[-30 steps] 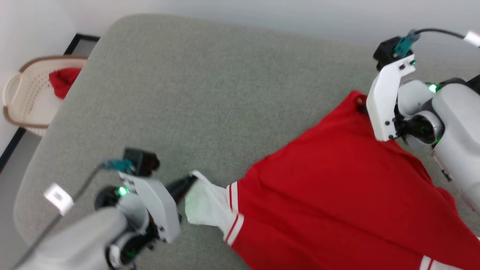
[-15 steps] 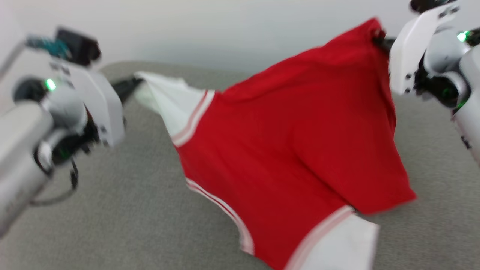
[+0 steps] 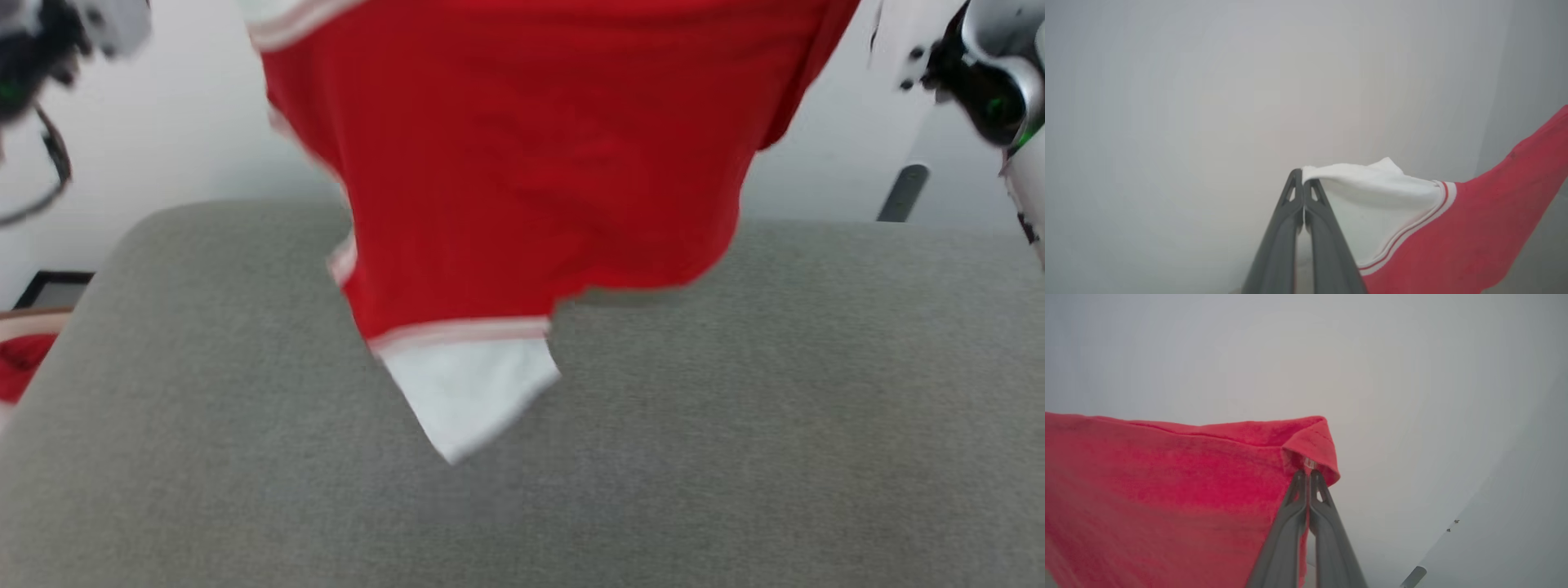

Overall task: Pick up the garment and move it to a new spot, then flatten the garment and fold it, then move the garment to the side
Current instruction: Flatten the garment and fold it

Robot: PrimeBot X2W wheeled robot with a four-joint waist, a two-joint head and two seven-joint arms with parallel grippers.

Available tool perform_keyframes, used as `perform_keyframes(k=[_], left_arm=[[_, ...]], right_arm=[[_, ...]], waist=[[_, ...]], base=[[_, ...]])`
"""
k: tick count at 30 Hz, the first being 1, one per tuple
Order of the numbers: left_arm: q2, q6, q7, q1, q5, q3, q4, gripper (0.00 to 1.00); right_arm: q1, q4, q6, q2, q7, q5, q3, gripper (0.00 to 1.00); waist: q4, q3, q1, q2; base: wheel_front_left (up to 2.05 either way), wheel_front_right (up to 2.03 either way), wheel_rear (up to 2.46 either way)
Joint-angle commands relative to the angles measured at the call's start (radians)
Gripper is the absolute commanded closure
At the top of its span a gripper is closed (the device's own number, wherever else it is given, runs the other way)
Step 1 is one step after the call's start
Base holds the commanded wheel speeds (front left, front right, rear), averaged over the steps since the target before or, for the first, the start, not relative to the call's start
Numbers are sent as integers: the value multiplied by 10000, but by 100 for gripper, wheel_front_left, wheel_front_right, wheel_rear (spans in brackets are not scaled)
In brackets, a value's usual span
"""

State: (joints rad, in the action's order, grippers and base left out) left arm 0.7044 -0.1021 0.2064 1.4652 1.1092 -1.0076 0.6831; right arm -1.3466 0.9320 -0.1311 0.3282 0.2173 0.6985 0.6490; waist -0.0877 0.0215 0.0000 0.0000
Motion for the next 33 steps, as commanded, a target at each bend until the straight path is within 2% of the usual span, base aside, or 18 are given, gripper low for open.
perform_keyframes(k=[1,8,16,24,28,33], left_arm=[[-123,-72,-169,261,-111,24,270,100],[-630,-260,-1231,1500,-615,-38,1753,100],[-902,-287,-1468,2492,-422,-268,2454,100],[-500,-277,-2018,3945,-642,-531,2668,100],[-405,-276,-2759,4927,-1006,-548,2957,100],[-627,-277,-3975,6297,-1578,-531,3297,100]], right_arm=[[-128,103,7,-65,-230,-125,-99,100],[-641,520,7,-263,-1059,-410,-383,100],[-1127,663,7,-312,-1339,-374,-534,100],[-2262,660,7,-329,-1805,-797,-819,100],[-3078,893,7,-504,-2868,-1472,-1131,100],[-3971,1512,8,-757,-4473,-2623,-1756,100]], waist=[[229,95,0,0],[508,-17,0,0],[719,-658,0,0],[1071,-3027,0,0],[1316,-4449,0,0],[1506,-5960,0,0]], base=[[0,0,0],[0,0,0],[0,0,0],[0,0,0],[0,0,0],[0,0,0]])
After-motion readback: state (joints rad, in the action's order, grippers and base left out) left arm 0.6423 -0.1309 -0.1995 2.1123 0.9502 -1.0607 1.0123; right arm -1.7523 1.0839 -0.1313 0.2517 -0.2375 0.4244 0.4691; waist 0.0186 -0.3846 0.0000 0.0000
